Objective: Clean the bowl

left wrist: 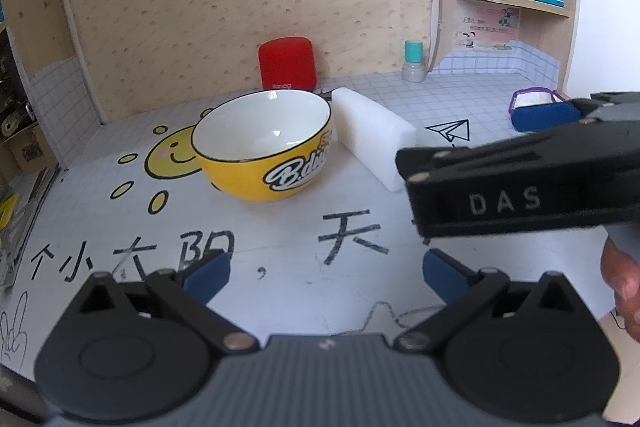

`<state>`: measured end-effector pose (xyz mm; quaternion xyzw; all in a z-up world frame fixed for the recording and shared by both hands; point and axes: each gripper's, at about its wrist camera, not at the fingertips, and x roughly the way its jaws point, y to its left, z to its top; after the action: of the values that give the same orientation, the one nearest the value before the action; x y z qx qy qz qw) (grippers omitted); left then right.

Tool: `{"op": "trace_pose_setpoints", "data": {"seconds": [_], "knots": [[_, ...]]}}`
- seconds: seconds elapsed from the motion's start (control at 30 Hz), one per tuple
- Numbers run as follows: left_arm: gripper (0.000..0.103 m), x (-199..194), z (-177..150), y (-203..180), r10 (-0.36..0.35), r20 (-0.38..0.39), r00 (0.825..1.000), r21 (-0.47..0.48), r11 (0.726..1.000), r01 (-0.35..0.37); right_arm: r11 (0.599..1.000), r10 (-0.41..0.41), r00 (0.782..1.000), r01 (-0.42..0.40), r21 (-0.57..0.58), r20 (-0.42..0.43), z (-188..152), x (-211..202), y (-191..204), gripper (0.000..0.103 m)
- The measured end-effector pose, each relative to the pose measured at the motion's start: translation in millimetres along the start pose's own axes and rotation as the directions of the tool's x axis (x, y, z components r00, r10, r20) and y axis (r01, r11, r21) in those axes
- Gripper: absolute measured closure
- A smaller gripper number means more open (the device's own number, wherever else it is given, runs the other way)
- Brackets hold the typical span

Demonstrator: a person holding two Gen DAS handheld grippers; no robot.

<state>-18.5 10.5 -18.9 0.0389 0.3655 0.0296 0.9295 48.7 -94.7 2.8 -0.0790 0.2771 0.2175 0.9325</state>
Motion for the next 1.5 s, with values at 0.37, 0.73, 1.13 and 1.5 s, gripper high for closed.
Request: {"op": "trace_pose_setpoints", "data": {"seconds": [0.37,0.73,1.13,1.5], "knots": [[0.000,-7.9,-2.6,-3.4,0.004,0.025,1.000,0.008,1.000,-0.004,0.999,-0.014,1.000,0.012,0.044,0.027,-2.3,-8.2,-14.4,0.000],[0.000,-13.1,-2.5,-1.5,0.023,0.040,0.999,-0.006,1.000,-0.023,0.994,-0.104,0.994,0.103,0.017,0.041,-7.9,-12.7,-19.7,0.000],[0.000,-11.9,-0.6,-1.2,-0.011,0.037,0.999,-0.034,0.999,0.012,0.995,-0.095,0.995,0.094,0.026,0.036,-14.3,-8.0,-23.3,0.000],[0.000,-0.1,5.1,-9.2,-0.031,0.004,1.000,-0.027,0.999,0.031,0.998,-0.049,0.995,0.046,0.035,0.083,-10.3,-11.4,-25.3,0.000]]}}
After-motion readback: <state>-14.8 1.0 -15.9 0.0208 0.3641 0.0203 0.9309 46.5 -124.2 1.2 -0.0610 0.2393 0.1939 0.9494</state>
